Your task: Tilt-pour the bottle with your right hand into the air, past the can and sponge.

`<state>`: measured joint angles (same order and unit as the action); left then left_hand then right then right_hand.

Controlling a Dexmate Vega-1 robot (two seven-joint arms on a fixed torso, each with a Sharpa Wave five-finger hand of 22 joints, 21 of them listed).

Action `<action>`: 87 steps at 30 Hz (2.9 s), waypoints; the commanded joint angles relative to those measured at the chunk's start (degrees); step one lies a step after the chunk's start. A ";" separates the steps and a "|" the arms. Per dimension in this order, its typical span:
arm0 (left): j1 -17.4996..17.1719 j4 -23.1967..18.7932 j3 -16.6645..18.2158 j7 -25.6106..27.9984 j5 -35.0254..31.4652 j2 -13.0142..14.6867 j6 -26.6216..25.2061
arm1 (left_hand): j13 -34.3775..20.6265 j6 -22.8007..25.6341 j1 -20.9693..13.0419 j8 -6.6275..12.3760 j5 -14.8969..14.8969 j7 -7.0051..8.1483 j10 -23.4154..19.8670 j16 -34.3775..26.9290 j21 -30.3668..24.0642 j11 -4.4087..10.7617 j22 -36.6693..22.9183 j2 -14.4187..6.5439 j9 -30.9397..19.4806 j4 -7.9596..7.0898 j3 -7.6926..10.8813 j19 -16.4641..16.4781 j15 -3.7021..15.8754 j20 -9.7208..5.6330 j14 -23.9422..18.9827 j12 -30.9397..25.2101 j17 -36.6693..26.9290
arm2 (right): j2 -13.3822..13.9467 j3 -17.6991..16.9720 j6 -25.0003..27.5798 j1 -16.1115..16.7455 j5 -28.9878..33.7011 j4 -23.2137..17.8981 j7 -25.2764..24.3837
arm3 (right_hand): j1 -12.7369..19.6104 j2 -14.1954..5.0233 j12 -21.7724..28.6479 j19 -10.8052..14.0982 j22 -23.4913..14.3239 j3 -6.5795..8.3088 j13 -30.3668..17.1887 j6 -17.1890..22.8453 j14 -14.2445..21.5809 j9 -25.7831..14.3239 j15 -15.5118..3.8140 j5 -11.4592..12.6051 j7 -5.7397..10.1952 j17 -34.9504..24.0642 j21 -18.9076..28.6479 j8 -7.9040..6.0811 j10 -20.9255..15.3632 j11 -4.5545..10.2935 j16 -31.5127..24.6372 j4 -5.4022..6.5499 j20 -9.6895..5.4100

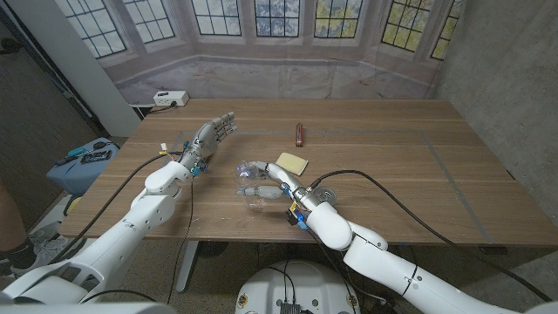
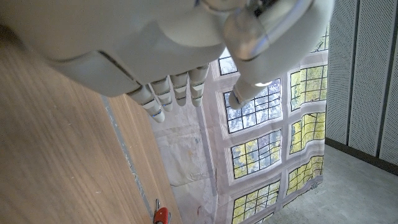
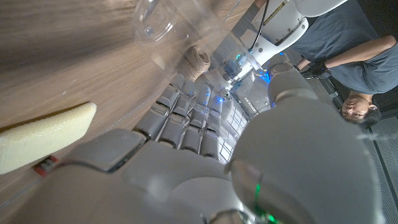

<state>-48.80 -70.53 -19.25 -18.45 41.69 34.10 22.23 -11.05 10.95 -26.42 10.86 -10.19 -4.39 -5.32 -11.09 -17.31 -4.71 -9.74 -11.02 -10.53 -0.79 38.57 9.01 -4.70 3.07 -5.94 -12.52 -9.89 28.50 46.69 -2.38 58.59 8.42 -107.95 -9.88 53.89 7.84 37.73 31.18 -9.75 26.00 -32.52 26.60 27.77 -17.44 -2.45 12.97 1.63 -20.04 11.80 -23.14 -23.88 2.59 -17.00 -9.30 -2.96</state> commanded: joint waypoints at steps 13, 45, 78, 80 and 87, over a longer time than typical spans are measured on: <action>-0.19 -0.48 -0.05 0.95 -0.34 -0.30 0.09 | -0.32 0.44 -0.63 0.35 -0.41 0.19 -0.51 0.20 0.50 0.04 -0.22 -0.02 -0.31 0.55 0.08 0.55 -0.01 0.01 -0.51 -0.14 -0.05 | 2.99 -0.69 4.87 0.46 0.07 -6.82 1.59 | 1.25 -0.82 0.89 0.92 -0.13 -0.23 -1.06 -0.15 0.23 -0.33 -6.58 -0.22 -0.34 -1.17 -0.11 -0.90 0.32 -0.11 -0.45 -0.04 -1.30; -1.14 -3.56 -0.56 4.36 -1.39 -0.29 -1.39 | -0.35 0.61 -0.93 0.23 -0.43 0.10 -0.60 0.27 1.05 0.19 -0.24 -0.03 -0.34 0.79 -0.13 0.88 -0.09 -0.09 -0.58 -0.04 -0.09 | 4.77 -0.44 4.60 -3.79 9.88 -6.34 2.74 | 1.45 -0.80 1.58 0.97 -0.15 0.20 -2.28 -0.82 0.51 -0.54 -6.41 -0.40 -0.45 -2.18 -0.34 -1.22 0.90 -0.39 0.15 0.22 -1.29; -0.95 -5.44 -1.90 5.46 -2.58 -0.40 -2.77 | -0.37 0.69 -1.13 0.17 -0.43 0.12 -0.62 0.30 1.49 0.10 -0.26 -0.04 -0.36 0.91 -0.30 1.11 -0.10 -0.12 -0.64 0.05 -0.11 | 6.59 0.41 7.02 -4.01 28.95 -7.66 0.03 | 1.53 -0.89 2.15 1.39 -0.17 0.54 -3.20 -1.08 1.17 -0.67 -6.78 -0.49 -0.28 -3.42 -0.33 -1.67 1.10 -0.09 0.41 0.32 -1.29; -1.04 -5.56 -1.91 5.61 -2.58 -0.44 -2.80 | -0.37 0.71 -1.14 0.17 -0.43 0.11 -0.63 0.29 1.52 0.08 -0.26 -0.04 -0.36 0.91 -0.31 1.12 -0.15 -0.13 -0.65 0.05 -0.11 | 6.73 0.41 7.14 -4.20 29.82 -7.85 0.38 | 1.57 -0.86 2.18 1.42 -0.17 0.58 -3.25 -1.02 1.29 -0.68 -6.87 -0.49 -0.19 -3.47 -0.32 -1.73 1.10 -0.18 0.42 0.29 -1.25; -0.96 -5.59 -2.17 5.69 -2.67 -0.71 -2.87 | -0.37 0.74 -1.17 0.16 -0.43 0.12 -0.70 0.30 1.61 0.14 -0.26 -0.05 -0.36 0.91 -0.35 1.15 -0.15 -0.16 -0.65 0.04 -0.12 | 7.06 0.71 8.35 -4.82 34.33 -8.35 1.19 | 1.72 -0.90 2.27 1.50 -0.17 0.80 -3.42 -1.02 1.32 -0.70 -6.95 -0.48 -0.10 -3.66 -0.32 -1.84 1.16 -0.23 0.59 0.23 -1.28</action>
<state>-49.56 -75.58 -21.05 -13.07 39.15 33.57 19.60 -11.33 11.05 -26.86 10.86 -10.41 -4.29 -5.63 -10.69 -15.86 -4.40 -9.74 -11.00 -10.80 -0.31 38.08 9.62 -5.02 3.07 -6.26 -12.52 -9.89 35.12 47.03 4.46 54.52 35.25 -115.78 -9.78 55.34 7.23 39.65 32.01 -9.74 26.01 -35.66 25.64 28.70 -17.96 -2.75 12.52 1.13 -23.54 11.47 -24.41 -22.56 2.06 -16.64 -9.30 -2.96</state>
